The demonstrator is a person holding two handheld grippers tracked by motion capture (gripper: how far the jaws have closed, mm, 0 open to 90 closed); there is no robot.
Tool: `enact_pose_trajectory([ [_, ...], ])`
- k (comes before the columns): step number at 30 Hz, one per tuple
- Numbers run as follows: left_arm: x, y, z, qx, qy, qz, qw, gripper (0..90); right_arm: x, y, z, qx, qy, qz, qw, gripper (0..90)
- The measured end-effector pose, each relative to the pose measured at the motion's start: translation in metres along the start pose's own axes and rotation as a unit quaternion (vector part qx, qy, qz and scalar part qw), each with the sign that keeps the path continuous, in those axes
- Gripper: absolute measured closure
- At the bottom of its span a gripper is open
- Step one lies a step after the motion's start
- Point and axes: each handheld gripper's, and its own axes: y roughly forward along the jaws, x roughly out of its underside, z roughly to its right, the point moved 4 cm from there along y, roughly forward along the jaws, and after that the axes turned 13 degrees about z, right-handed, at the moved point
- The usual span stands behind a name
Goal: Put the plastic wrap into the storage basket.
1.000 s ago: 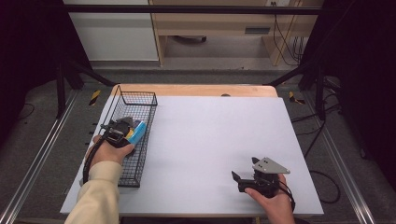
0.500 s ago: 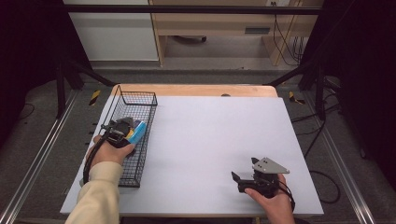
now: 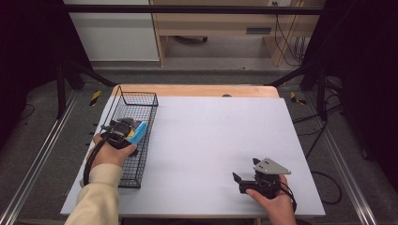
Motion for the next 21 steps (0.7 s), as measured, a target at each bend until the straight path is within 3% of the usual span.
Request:
enact_pose_trajectory([
  [7, 0.001, -0.013, 0.001, -0.013, 0.012, 0.035, 0.9992, 14.0, 0.000, 0.000, 0.000, 0.000, -0.001, 0.000, 1.0000, 10.2],
  [10, 0.000, -0.023, 0.004, -0.012, 0.016, 0.061, 0.9979, 13.2, 0.000, 0.000, 0.000, 0.000, -0.001, 0.001, 1.0000, 10.2],
  [14, -0.001, -0.030, 0.005, -0.015, 0.022, 0.077, 0.9966, 12.2, 0.000, 0.000, 0.000, 0.002, -0.001, 0.000, 1.0000, 10.2],
  [21, -0.007, -0.047, 0.014, -0.012, 0.030, 0.125, 0.9916, 9.9, -0.001, -0.001, 0.000, 0.005, 0.000, 0.003, 1.0000, 10.2],
])
